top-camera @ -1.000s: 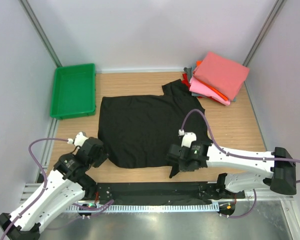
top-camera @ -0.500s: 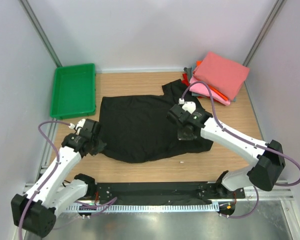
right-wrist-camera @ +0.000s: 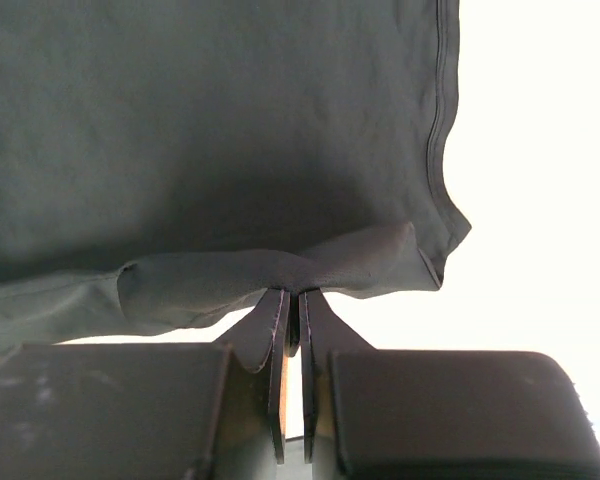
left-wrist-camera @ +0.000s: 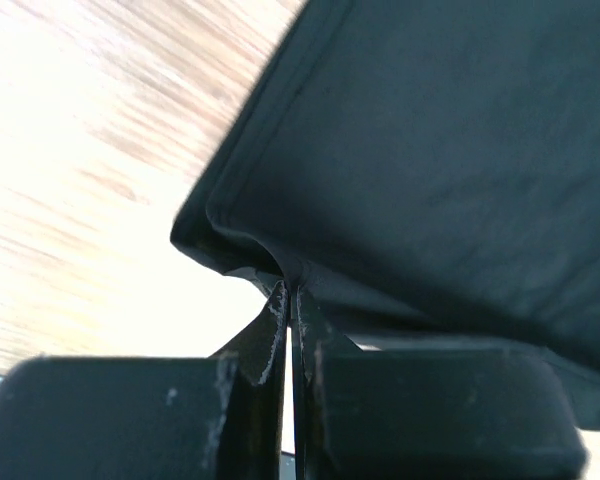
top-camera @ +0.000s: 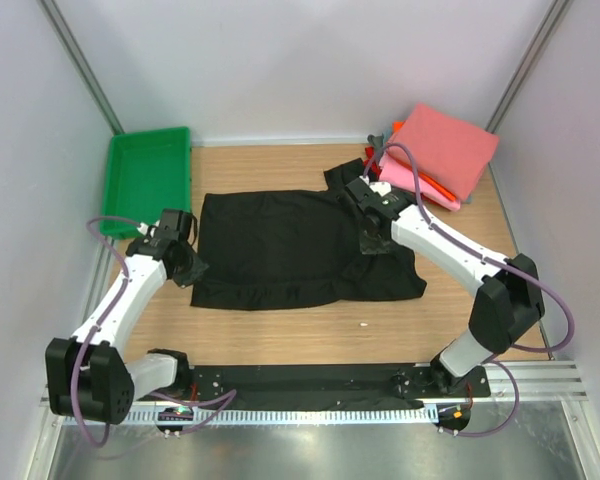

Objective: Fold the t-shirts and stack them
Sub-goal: Fold the tshirt

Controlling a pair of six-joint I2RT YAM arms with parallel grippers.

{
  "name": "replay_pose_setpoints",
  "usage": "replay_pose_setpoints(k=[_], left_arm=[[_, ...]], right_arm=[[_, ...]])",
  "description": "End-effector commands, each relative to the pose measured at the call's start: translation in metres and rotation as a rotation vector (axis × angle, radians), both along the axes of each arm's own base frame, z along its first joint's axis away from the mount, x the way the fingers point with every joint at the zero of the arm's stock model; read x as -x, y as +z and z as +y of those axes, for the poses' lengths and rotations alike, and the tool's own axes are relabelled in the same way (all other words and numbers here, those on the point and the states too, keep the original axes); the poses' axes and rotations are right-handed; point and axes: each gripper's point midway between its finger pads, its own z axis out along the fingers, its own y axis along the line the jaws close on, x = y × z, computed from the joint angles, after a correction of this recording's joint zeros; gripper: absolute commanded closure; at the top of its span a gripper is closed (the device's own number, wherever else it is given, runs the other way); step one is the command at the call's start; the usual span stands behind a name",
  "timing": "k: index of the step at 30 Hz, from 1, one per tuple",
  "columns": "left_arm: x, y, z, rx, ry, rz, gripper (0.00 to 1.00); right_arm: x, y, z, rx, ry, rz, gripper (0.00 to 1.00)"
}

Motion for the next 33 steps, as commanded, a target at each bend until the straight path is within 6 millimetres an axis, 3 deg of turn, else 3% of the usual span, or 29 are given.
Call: replay_pose_setpoints(k=[1, 10, 18, 33], left_arm=[[-0.022, 0.011, 0.006, 0.006, -0.014, -0.050, 1.00], [-0.043, 0.013, 0.019, -0.017, -0.010, -0.034, 1.00], [-0.060, 0.003, 0.019, -0.031, -0.028, 0.004, 1.00], [-0.074, -0.014, 0.028, -0.061, -0.016, 0.072, 1.00]], right_arm=[[-0.025, 0.017, 0.003, -0.018, 0.022, -0.055, 0.99], [-0.052, 0.025, -0.004, -0.005, 0.027, -0.059, 0.99], [-0.068, 0.017, -0.002, 0.008, 0.033, -0.035, 0.99], [-0.084, 0.000, -0.002, 0.042, 0.039, -0.010, 0.99]])
